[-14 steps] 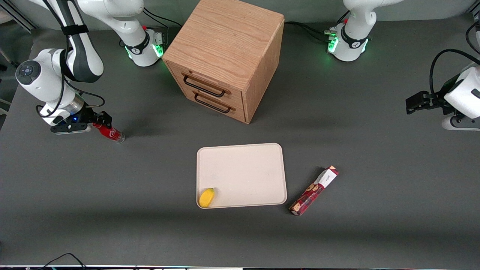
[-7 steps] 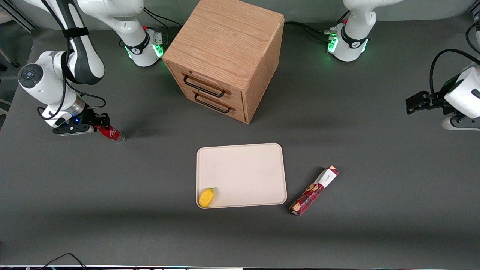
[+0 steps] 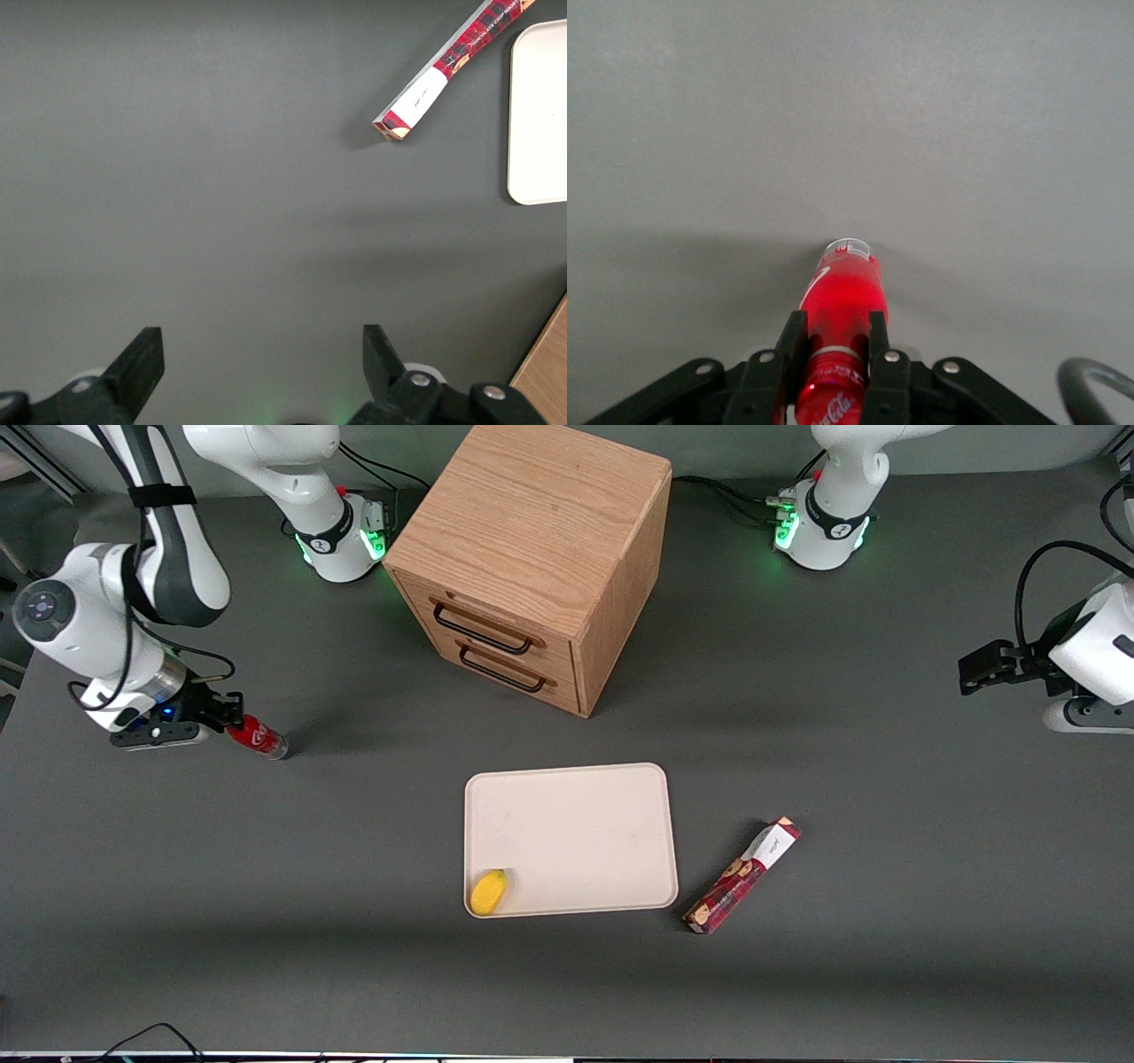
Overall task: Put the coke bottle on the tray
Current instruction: 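Lift the bottle and carry it toward the white tray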
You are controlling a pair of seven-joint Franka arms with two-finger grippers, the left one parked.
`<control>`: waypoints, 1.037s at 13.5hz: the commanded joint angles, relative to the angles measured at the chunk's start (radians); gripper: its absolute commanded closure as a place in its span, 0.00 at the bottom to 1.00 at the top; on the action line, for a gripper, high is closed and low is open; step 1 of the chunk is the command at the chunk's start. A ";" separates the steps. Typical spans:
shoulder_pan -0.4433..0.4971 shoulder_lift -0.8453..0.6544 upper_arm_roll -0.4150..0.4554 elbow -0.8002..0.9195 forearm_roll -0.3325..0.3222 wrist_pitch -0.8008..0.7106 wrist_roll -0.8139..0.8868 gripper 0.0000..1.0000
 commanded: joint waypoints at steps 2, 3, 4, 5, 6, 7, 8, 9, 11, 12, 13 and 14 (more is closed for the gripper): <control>0.013 0.019 0.012 0.324 0.001 -0.323 -0.047 0.93; 0.014 0.031 0.027 0.416 0.009 -0.400 -0.047 0.93; 0.014 0.042 0.047 0.504 0.027 -0.466 -0.059 0.93; 0.016 0.065 0.084 0.614 0.063 -0.515 -0.056 0.96; 0.015 0.108 0.131 0.738 0.074 -0.595 -0.044 0.96; 0.016 0.167 0.171 0.873 0.075 -0.667 -0.004 0.96; 0.016 0.239 0.217 1.002 0.075 -0.742 0.071 0.97; 0.019 0.313 0.271 1.110 0.072 -0.808 0.175 0.98; 0.037 0.402 0.392 1.190 0.058 -0.824 0.418 0.98; 0.050 0.441 0.444 1.195 0.055 -0.807 0.555 0.98; 0.062 0.474 0.498 1.197 0.027 -0.765 0.681 0.98; 0.071 0.519 0.562 1.194 -0.034 -0.725 0.790 0.98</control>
